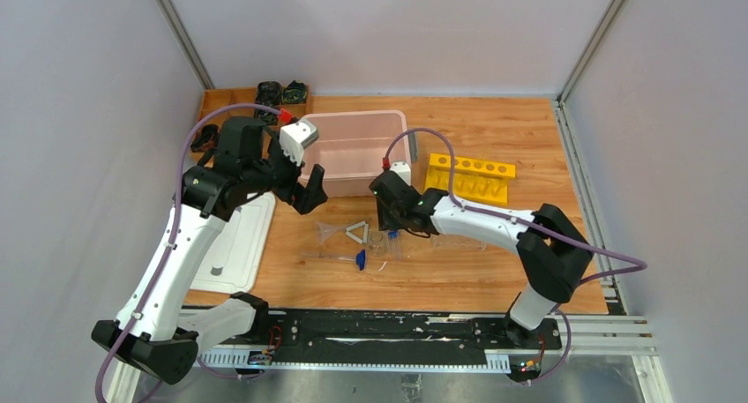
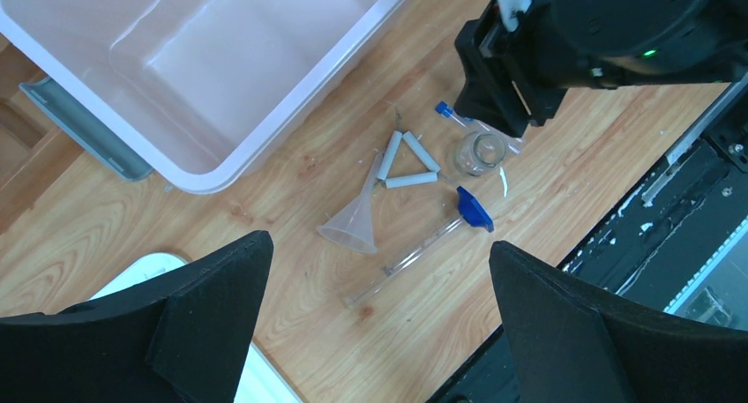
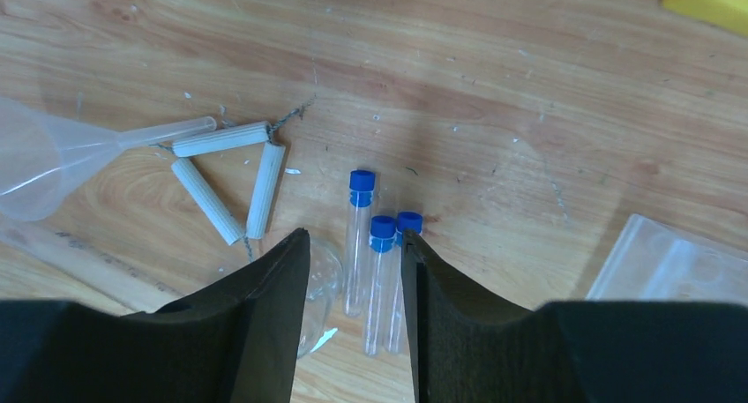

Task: Organize the chemistry lab equipment

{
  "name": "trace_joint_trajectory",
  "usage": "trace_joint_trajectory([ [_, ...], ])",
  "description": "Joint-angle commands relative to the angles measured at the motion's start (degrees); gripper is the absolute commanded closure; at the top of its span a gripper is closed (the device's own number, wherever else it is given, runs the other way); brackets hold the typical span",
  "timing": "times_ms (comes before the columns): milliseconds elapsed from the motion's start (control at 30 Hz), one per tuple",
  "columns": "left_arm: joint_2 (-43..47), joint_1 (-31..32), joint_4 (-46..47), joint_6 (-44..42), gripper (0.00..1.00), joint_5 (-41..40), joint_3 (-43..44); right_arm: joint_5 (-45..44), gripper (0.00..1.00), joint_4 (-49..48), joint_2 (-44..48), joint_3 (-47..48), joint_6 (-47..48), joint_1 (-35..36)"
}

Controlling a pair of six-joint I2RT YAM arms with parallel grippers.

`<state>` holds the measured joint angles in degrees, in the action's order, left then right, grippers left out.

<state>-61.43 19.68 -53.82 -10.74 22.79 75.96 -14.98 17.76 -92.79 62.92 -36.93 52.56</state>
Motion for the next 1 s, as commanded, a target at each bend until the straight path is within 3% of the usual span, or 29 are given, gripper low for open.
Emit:
trace_joint_trajectory([
  [0, 1.2, -0.1, -0.9, -0.8, 0.00, 0.0, 1.5, 0.1, 0.56, -1.6, -3.5, -0.7, -1.8, 1.1],
  [367, 1.0, -0.1, -1.0, -0.9, 0.00, 0.4, 1.2, -5.0, 0.61, 1.9, -1.7, -2.5, -3.5, 1.0],
  [533, 1.1, -0.1, -1.0, -1.1, 0.00, 0.3, 1.0, -4.4, 0.69, 2.7, -1.6, -3.3, -4.2, 0.5],
  [967, 1.0, -0.1, -1.0, -1.0, 0.00, 0.5, 1.0, -2.6, 0.71, 3.8, -6.0, -3.1, -4.9, 0.0],
])
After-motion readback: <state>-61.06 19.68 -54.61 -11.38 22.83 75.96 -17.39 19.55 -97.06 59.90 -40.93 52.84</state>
